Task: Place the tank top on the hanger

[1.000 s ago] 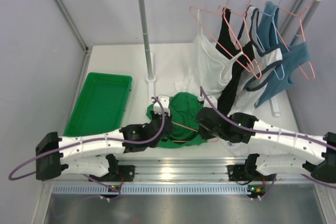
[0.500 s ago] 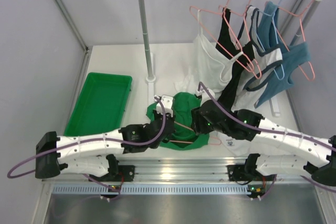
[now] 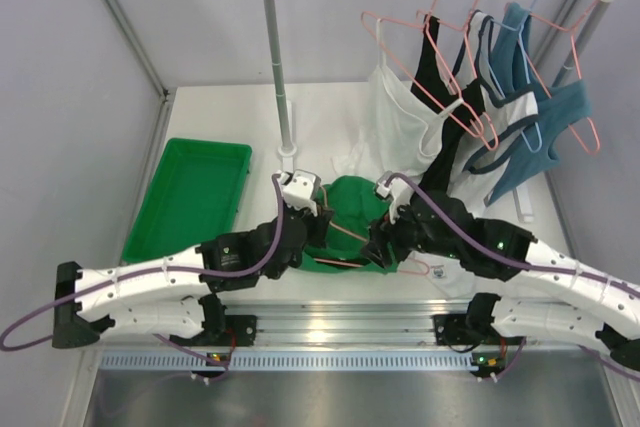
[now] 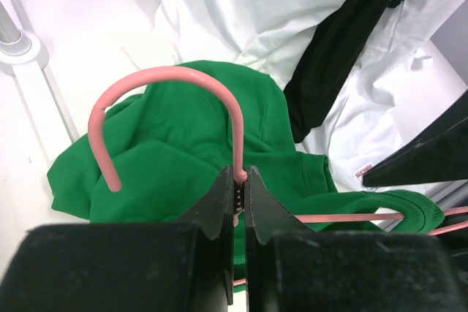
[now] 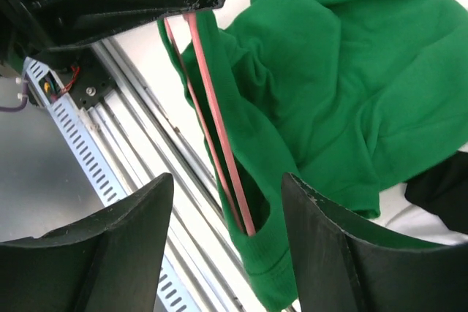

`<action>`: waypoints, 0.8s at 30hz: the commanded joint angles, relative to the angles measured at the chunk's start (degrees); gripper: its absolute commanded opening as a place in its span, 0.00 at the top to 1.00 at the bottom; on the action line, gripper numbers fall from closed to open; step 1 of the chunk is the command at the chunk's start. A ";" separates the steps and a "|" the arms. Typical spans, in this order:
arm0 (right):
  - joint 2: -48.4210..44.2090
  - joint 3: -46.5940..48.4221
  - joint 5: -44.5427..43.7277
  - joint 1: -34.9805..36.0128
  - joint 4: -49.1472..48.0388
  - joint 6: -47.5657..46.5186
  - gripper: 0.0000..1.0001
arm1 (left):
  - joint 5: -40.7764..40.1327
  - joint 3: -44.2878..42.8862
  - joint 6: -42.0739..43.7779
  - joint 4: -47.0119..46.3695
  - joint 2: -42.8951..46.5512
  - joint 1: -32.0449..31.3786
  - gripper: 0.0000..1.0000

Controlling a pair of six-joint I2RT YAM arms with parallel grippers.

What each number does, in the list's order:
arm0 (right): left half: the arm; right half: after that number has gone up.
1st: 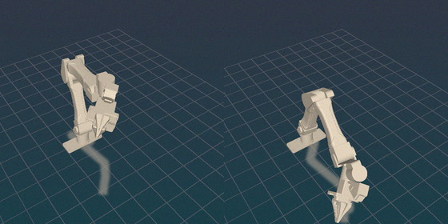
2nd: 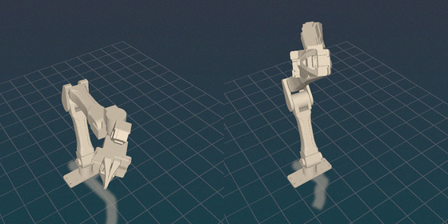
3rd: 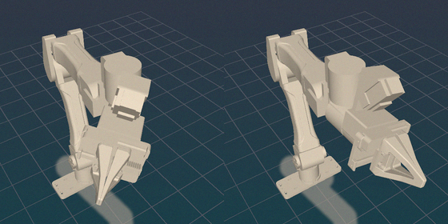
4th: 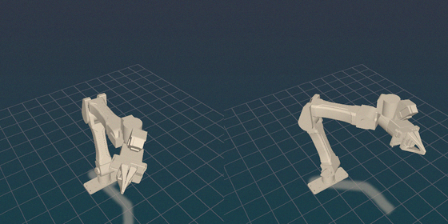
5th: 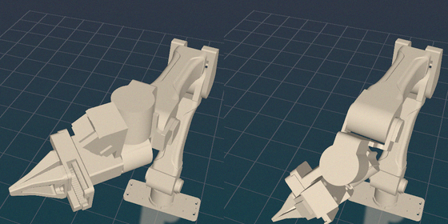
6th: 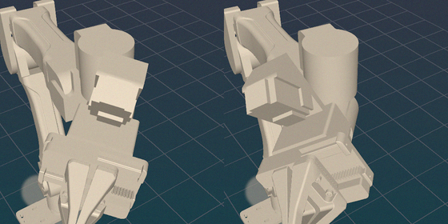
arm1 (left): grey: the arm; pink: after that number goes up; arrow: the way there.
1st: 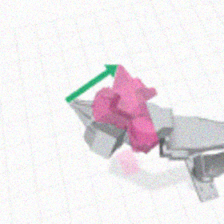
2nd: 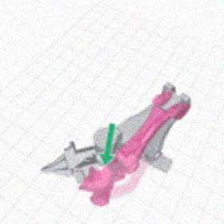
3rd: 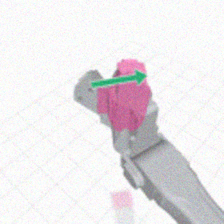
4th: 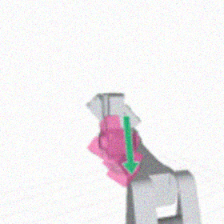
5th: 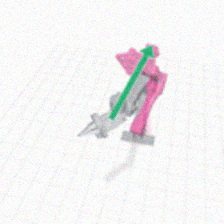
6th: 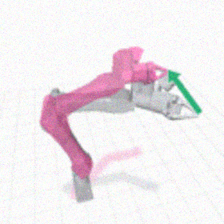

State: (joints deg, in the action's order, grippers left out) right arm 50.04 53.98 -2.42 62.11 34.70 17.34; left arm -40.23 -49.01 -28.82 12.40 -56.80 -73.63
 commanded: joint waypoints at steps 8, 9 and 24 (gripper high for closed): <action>-1.44 -6.33 4.61 -0.67 -8.67 -2.58 0.43 | 2.08 -6.36 2.63 1.39 1.51 -0.29 1.00; -1.52 -6.60 4.44 -0.58 -9.12 -2.58 0.44 | 2.08 -6.88 2.71 1.57 1.69 -0.29 1.00; -4.07 -5.73 3.03 -0.67 -13.78 -1.08 1.00 | -0.02 -11.71 6.40 2.01 1.16 -0.29 0.84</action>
State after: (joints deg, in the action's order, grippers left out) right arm 47.59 46.06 3.70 62.37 24.71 15.53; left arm -38.83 -56.77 -23.33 16.69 -56.40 -73.58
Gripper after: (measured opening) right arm 0.046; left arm 0.138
